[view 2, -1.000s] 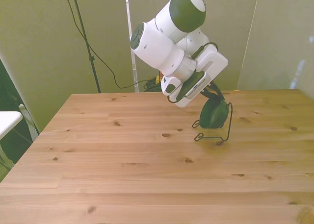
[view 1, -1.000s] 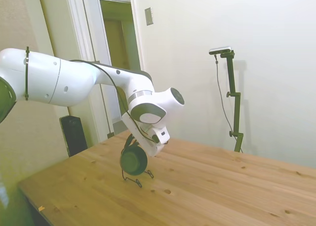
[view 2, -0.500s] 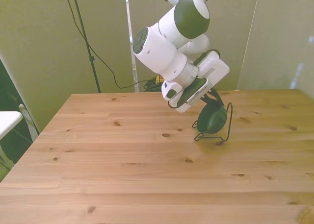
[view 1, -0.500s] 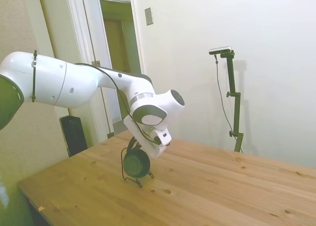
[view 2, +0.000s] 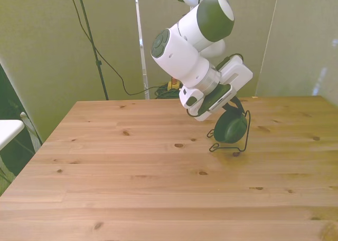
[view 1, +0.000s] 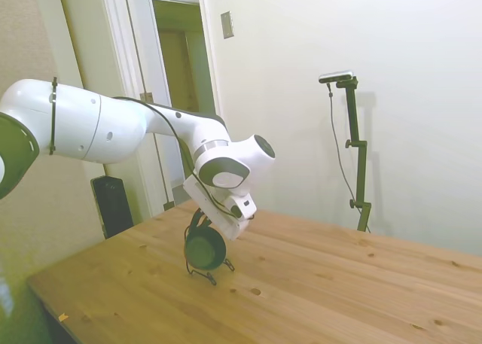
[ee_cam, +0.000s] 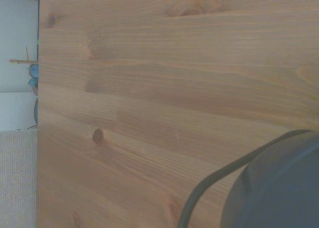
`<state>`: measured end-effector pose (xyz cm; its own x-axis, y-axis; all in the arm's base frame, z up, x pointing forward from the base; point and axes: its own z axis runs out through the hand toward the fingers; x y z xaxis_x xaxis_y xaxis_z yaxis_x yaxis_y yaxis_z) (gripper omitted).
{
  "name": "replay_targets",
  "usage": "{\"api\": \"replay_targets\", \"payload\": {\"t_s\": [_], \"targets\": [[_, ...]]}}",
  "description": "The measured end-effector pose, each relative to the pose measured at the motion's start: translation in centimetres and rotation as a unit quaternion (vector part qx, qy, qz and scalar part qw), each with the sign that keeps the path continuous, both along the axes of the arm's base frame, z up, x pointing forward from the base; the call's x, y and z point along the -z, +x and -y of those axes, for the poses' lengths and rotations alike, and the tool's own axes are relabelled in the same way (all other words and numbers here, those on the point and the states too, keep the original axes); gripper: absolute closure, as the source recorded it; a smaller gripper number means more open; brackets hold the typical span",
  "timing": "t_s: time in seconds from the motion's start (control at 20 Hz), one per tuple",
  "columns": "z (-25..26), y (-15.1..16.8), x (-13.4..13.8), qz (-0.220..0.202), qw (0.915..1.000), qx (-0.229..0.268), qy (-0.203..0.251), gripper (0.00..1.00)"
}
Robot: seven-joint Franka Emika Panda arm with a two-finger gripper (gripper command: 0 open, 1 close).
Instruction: Load the bowl
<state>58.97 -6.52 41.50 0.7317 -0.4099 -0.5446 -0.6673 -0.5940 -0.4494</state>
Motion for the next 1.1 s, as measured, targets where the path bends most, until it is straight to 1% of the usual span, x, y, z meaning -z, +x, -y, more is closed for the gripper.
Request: {"api": "replay_targets", "payload": {"t_s": [0.2,0.8,1.1], "targets": [[-0.2,0.2,0.7,-0.006,1.0,-0.003,0.0,1.0],[-0.6,0.3,1.0,-0.005,1.0,-0.008,-0.001,1.0],[0.9,0.3,1.0,-0.008,0.9999,0.005,0.004,1.0]]}}
